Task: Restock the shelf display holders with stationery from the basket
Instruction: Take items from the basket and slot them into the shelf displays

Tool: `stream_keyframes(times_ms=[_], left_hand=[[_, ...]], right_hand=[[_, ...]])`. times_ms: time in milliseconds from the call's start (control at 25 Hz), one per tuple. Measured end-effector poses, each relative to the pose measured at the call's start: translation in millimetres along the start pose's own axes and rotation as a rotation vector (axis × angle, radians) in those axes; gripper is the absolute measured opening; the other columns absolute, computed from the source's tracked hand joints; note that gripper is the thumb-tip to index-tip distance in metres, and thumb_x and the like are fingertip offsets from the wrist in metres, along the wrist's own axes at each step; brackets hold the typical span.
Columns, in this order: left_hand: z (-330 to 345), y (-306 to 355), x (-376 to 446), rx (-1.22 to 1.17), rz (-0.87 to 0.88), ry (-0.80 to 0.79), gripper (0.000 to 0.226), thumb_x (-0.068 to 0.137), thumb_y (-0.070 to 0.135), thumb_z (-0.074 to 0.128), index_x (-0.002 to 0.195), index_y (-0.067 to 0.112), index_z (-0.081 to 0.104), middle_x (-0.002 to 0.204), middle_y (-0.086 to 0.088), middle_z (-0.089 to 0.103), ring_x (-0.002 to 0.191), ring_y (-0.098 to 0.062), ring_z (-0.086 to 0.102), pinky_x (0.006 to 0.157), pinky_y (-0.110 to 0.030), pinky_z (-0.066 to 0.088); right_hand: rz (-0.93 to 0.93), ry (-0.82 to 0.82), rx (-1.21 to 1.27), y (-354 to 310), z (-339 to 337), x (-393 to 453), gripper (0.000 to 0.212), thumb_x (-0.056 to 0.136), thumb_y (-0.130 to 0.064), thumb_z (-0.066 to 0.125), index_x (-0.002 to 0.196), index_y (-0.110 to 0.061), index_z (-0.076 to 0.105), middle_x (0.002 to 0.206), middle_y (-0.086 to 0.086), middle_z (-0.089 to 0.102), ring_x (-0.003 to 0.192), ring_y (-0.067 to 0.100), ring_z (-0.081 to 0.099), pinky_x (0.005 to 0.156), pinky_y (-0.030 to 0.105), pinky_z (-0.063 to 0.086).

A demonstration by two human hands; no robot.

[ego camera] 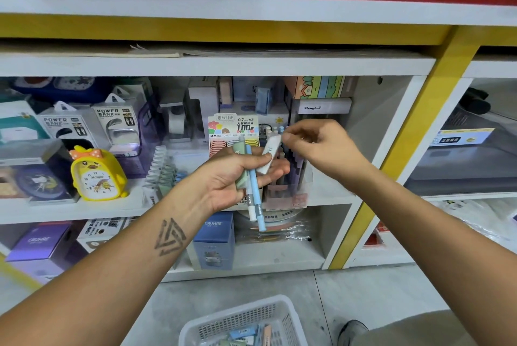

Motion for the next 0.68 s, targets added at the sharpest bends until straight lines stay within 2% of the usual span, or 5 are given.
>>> stream_keyframes(times_ms=[160,320,480,560,680], left_hand=[[2,1,-3,0.037,-0.011,-0.021,0.035,0.075,-0.005,0.067,0.109,-0.011,0.063,0.104,-0.034,0.069,0.095,-0.038,0.072,0.068,-0.034,0.062],[-3,3,-5,0.02,-0.058,-0.059,0.029,0.09,-0.002,0.056,0.118,-0.009,0.061,0.106,-0.034,0.068,0.089,-0.036,0.074,0.07,-0.035,0.062],[-13,9,-7,0.05,-0.069,-0.025,0.021,0.096,-0.001,0.052,0.113,-0.004,0.062,0.093,-0.027,0.071,0.054,-0.012,0.062,0.048,-0.014,0.048],[-20,13,-10,0.075,-0.053,0.017,0.016,0.095,-0.001,0.052,0.108,0.0,0.062,0.088,-0.025,0.07,0.046,-0.007,0.051,0.043,-0.011,0.038],[-35,25,-18,0.059,-0.027,0.083,0.016,0.095,0.0,0.054,0.11,0.0,0.059,0.09,-0.028,0.069,0.043,-0.007,0.05,0.039,-0.011,0.038]], right_hand=[[0.193,-0.085,0.326,-5,11,2,0.013,0.089,-0.012,0.074,0.098,-0.003,0.072,0.068,0.0,0.069,0.054,0.007,0.058,0.05,0.019,0.043],[0.247,-0.002,0.57,-4,5,7,0.011,0.089,0.006,0.066,0.1,0.003,0.068,0.071,0.013,0.07,0.061,0.018,0.063,0.054,0.022,0.05],[0.195,-0.055,0.574,-6,6,8,0.015,0.091,0.005,0.066,0.105,0.003,0.067,0.086,0.019,0.075,0.072,0.021,0.073,0.063,0.02,0.058],[0.183,-0.084,0.553,-11,12,10,0.014,0.091,-0.002,0.069,0.102,0.006,0.067,0.086,0.019,0.076,0.071,0.021,0.073,0.064,0.019,0.059],[0.164,-0.121,0.52,-22,26,16,0.012,0.089,-0.003,0.071,0.095,0.006,0.066,0.087,0.02,0.075,0.072,0.023,0.071,0.065,0.021,0.06]])
Point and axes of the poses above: each hand's wrist, its own x-axis towards the middle knuckle, its own z-axis out of the palm, y = z × x, the point moved 2 cm from there along x, towards the middle knuckle
